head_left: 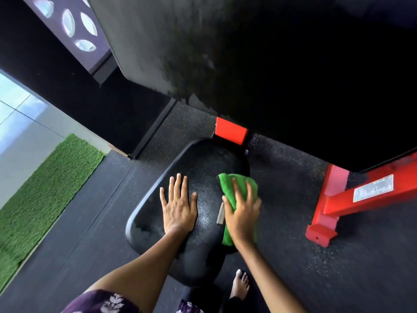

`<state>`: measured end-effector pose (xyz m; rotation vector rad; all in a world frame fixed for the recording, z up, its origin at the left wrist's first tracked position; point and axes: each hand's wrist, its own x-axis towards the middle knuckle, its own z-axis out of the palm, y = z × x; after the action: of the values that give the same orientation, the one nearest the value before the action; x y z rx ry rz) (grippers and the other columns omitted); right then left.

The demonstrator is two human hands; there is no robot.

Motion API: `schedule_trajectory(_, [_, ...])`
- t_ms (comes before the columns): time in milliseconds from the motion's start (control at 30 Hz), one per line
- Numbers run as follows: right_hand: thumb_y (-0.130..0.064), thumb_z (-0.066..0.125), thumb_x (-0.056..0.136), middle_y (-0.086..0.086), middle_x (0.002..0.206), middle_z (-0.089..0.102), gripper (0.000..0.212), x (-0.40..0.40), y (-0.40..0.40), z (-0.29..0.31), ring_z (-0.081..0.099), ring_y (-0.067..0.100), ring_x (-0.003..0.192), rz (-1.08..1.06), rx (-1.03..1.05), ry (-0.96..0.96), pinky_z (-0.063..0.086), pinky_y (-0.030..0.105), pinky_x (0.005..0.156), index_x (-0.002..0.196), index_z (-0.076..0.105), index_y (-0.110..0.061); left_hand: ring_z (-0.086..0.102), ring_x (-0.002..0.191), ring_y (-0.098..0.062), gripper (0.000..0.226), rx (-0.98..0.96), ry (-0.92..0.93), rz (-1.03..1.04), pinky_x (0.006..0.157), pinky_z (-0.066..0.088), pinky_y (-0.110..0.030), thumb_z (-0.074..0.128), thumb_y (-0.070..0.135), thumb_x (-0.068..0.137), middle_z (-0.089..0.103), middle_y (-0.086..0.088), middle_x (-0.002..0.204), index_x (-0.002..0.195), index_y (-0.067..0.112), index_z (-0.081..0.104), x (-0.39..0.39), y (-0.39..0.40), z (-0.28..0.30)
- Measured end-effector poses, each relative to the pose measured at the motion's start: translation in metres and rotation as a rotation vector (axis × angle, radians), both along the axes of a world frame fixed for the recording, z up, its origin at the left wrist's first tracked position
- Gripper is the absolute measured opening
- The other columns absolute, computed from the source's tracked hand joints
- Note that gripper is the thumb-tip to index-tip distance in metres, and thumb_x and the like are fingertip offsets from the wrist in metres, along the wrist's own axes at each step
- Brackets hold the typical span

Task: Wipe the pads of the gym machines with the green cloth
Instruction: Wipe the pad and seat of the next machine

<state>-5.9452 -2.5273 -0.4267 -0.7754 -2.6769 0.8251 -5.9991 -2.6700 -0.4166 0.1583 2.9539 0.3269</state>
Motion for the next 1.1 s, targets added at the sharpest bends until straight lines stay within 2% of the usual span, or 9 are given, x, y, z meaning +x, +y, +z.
schedule_trajectory(133, [-0.032, 0.066, 0.081, 0.013, 0.137, 0.049, 0.045, -0.027, 0.027, -0.007, 0.051, 0.044, 0.102, 0.04, -0.061, -0.031, 0.049, 0.051, 0.079, 0.125, 0.062, -0.025, -0.002, 0.145, -0.011, 0.077, -0.002, 0.002, -0.009, 0.116, -0.01, -0.038, 0.0, 0.053, 0.086, 0.011, 0.001, 0.159, 0.15, 0.016, 0.02, -0.001, 0.003, 0.002])
schedule_trajectory(267, [-0.033, 0.063, 0.088, 0.006, 0.142, 0.041, 0.047, -0.067, 0.047, -0.007, 0.042, 0.035, 0.118, -0.065, -0.131, -0.081, 0.04, 0.045, 0.092, 0.134, 0.053, -0.029, -0.004, 0.146, -0.013, 0.077, -0.013, -0.011, -0.02, 0.115, -0.014, -0.037, -0.003, 0.053, 0.086, 0.007, 0.002, 0.159, 0.151, 0.017, 0.015, 0.0, 0.004, 0.004])
schedule_trajectory(433, [-0.034, 0.075, 0.077, 0.007, 0.139, 0.048, 0.054, 0.001, -0.014, -0.002, 0.05, 0.041, 0.099, -0.003, 0.018, -0.056, 0.048, 0.051, 0.073, 0.128, 0.058, -0.032, -0.004, 0.147, -0.014, 0.055, 0.048, -0.022, -0.01, 0.116, -0.011, -0.039, 0.023, 0.04, 0.101, 0.007, 0.001, 0.159, 0.15, 0.016, 0.017, 0.003, 0.002, 0.005])
schedule_trajectory(567, [-0.031, 0.071, 0.079, 0.004, 0.142, 0.042, 0.053, 0.017, -0.024, 0.002, 0.045, 0.039, 0.107, 0.031, 0.046, -0.088, 0.047, 0.053, 0.078, 0.13, 0.056, -0.033, 0.004, 0.147, -0.016, 0.05, 0.26, 0.029, -0.011, 0.117, -0.01, -0.035, 0.037, 0.03, 0.1, 0.012, -0.003, 0.158, 0.146, 0.011, 0.03, 0.002, 0.0, 0.007])
schedule_trajectory(667, [-0.036, 0.062, 0.088, 0.0, 0.149, 0.031, 0.05, -0.001, -0.012, 0.008, 0.037, 0.035, 0.118, -0.032, -0.014, -0.153, 0.044, 0.053, 0.089, 0.136, 0.049, -0.036, 0.017, 0.144, -0.02, 0.043, 0.526, -0.023, -0.047, 0.119, 0.009, -0.035, 0.048, 0.017, 0.097, 0.019, -0.006, 0.156, 0.138, 0.005, 0.04, 0.002, -0.014, 0.014])
schedule_trajectory(733, [-0.038, 0.06, 0.089, -0.001, 0.149, 0.03, 0.05, 0.005, -0.021, 0.01, 0.036, 0.034, 0.118, -0.065, -0.025, -0.137, 0.044, 0.053, 0.09, 0.137, 0.046, -0.037, 0.022, 0.141, -0.019, 0.038, 0.587, -0.101, -0.098, 0.113, 0.017, -0.024, 0.05, 0.013, 0.096, 0.019, -0.005, 0.156, 0.133, 0.005, 0.045, 0.008, -0.031, 0.018])
schedule_trajectory(833, [-0.038, 0.062, 0.088, 0.002, 0.148, 0.034, 0.051, 0.044, -0.051, 0.007, 0.038, 0.036, 0.117, -0.035, -0.01, -0.108, 0.043, 0.054, 0.087, 0.136, 0.048, -0.036, 0.026, 0.14, -0.021, 0.034, 0.494, -0.107, -0.215, 0.107, 0.017, -0.018, 0.049, 0.011, 0.096, 0.022, -0.008, 0.155, 0.129, 0.003, 0.049, 0.029, -0.061, 0.019])
schedule_trajectory(967, [-0.031, 0.076, 0.074, 0.004, 0.137, 0.045, 0.059, 0.114, -0.105, 0.002, 0.05, 0.037, 0.103, 0.011, 0.027, -0.011, 0.05, 0.051, 0.073, 0.129, 0.055, -0.034, 0.019, 0.144, -0.029, 0.041, 0.411, -0.077, -0.265, 0.118, 0.015, -0.039, 0.053, 0.018, 0.095, 0.021, -0.012, 0.155, 0.133, 0.004, 0.049, 0.06, -0.091, 0.013])
schedule_trajectory(1100, [-0.031, 0.077, 0.075, 0.006, 0.134, 0.049, 0.052, 0.11, -0.087, 0.006, 0.05, 0.038, 0.1, 0.102, 0.106, -0.008, 0.049, 0.049, 0.073, 0.124, 0.06, -0.033, -0.021, 0.143, -0.027, 0.078, 0.085, -0.103, -0.011, 0.104, -0.027, -0.045, 0.038, 0.06, 0.092, -0.013, -0.004, 0.158, 0.152, 0.019, 0.01, 0.078, -0.1, 0.013])
